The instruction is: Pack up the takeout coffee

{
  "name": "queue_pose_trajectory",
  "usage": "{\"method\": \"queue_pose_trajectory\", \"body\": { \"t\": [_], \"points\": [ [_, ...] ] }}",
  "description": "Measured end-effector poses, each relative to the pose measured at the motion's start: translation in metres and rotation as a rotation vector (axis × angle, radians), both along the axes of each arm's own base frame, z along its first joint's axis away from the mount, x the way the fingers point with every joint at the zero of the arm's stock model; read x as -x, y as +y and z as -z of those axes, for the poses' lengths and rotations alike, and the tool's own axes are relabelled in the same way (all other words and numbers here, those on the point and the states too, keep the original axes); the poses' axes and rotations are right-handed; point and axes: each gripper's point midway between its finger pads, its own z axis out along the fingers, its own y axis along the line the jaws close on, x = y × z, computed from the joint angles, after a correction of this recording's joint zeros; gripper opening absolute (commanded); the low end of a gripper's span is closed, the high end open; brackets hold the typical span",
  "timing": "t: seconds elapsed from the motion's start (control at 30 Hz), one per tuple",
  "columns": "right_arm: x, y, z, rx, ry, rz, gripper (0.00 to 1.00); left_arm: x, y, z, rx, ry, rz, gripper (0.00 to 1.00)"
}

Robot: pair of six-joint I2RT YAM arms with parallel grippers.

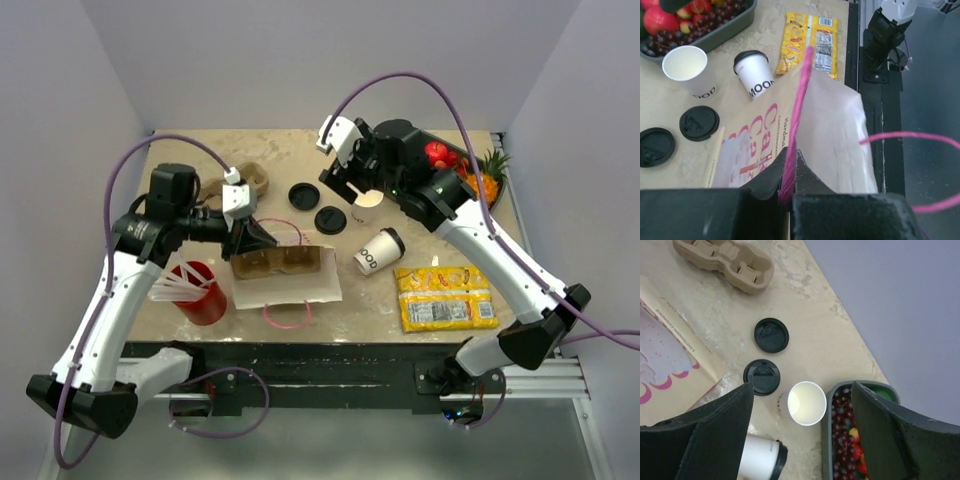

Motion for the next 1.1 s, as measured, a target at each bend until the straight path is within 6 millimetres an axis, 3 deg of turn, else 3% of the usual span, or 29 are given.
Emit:
{"method": "queue_pose_trajectory", "body": {
  "t": [0.23,0.37,0.53,0.6,0.7,0.77,0.87,0.97,1.0,1.03,1.1],
  "points": [
    [0.003,0.000,0.033,0.013,0.076,0.014,0.81,0.034,0.006,0.051,-0.021,0.000,-0.011,0.00],
    [0.004,0.000,0.037,0.012,0.087,0.016,0.80,0.031,0.004,0.047,-0.003,-0.023,-0.023,0.00],
    [0.004,-0.005,0.039,0.004,0.142,-0.012,0.69,0.014,-0.001,0.040,0.011,0.016,-0.059,0.00],
    [-0.006,-0.017,0.035,-0.004,0.183,-0.012,0.66,0.005,-0.005,0.034,0.020,0.033,-0.064,0.00],
    [-0.038,-0.052,0.036,-0.019,0.240,0.045,0.65,-0.005,-0.011,0.027,0.030,0.077,-0.065,0.00],
    [-0.052,-0.082,0.056,-0.021,0.324,0.091,0.65,-0.013,-0.015,0.026,0.034,0.123,-0.064,0.00],
    [-0.055,-0.119,0.103,-0.027,0.504,0.145,0.68,-0.023,-0.020,0.025,0.045,0.205,-0.071,0.00],
    [-0.040,-0.132,0.154,-0.031,0.681,0.162,0.74,-0.033,-0.017,0.029,0.049,0.266,-0.097,0.05],
    [-0.033,-0.132,0.170,-0.032,0.740,0.161,0.77,-0.036,-0.016,0.032,0.046,0.280,-0.108,0.10],
    [-0.026,-0.132,0.185,-0.031,0.790,0.160,0.77,-0.039,-0.014,0.033,0.044,0.290,-0.118,0.21],
    [-0.015,-0.131,0.207,-0.029,0.881,0.163,0.79,-0.047,-0.009,0.037,0.038,0.319,-0.145,0.29]
  ]
}}
